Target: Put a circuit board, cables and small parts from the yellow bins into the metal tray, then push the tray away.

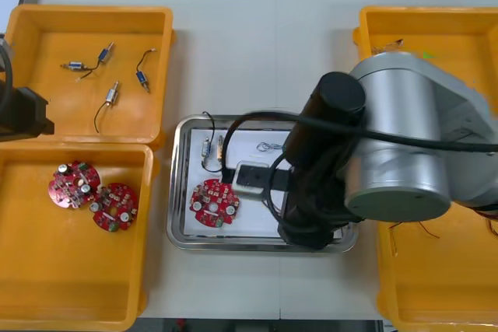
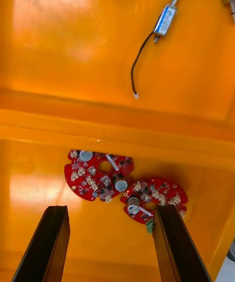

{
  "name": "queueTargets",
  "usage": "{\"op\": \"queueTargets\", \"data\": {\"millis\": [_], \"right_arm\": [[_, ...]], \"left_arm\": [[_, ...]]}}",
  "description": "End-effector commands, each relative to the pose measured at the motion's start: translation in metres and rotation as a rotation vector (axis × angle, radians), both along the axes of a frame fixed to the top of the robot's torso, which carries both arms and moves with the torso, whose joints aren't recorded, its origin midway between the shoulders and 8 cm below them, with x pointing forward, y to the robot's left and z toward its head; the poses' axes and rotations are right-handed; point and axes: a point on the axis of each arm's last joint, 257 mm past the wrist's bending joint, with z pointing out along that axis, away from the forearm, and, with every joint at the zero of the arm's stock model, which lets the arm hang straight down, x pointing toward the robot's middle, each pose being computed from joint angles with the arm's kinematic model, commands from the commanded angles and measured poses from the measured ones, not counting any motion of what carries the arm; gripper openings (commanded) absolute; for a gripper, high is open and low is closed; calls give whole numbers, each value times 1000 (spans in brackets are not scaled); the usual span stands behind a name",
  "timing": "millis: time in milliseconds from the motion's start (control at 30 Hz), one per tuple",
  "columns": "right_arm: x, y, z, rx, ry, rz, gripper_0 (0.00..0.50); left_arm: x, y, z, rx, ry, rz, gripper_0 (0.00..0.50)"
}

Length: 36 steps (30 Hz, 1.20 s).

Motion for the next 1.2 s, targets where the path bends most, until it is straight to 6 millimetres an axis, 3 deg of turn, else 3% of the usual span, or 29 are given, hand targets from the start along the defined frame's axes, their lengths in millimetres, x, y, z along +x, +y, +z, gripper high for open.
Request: {"op": "queueTargets", "data": {"millis": [33, 200, 533, 1200], "right_arm": [[0, 26, -4, -15, -21, 132, 500], [-5, 42, -24, -20, -19, 205, 500], [-11, 46, -58, -101, -103, 261, 500], [-13, 45, -106, -132, -100, 227, 500]], "left_arm": [[-22, 25, 3, 96, -1, -60, 500], [-42, 33, -7, 106, 14, -65, 500], [-57, 37, -11, 123, 3, -146, 500], [-48, 28, -10, 102, -41, -178, 500]]}}
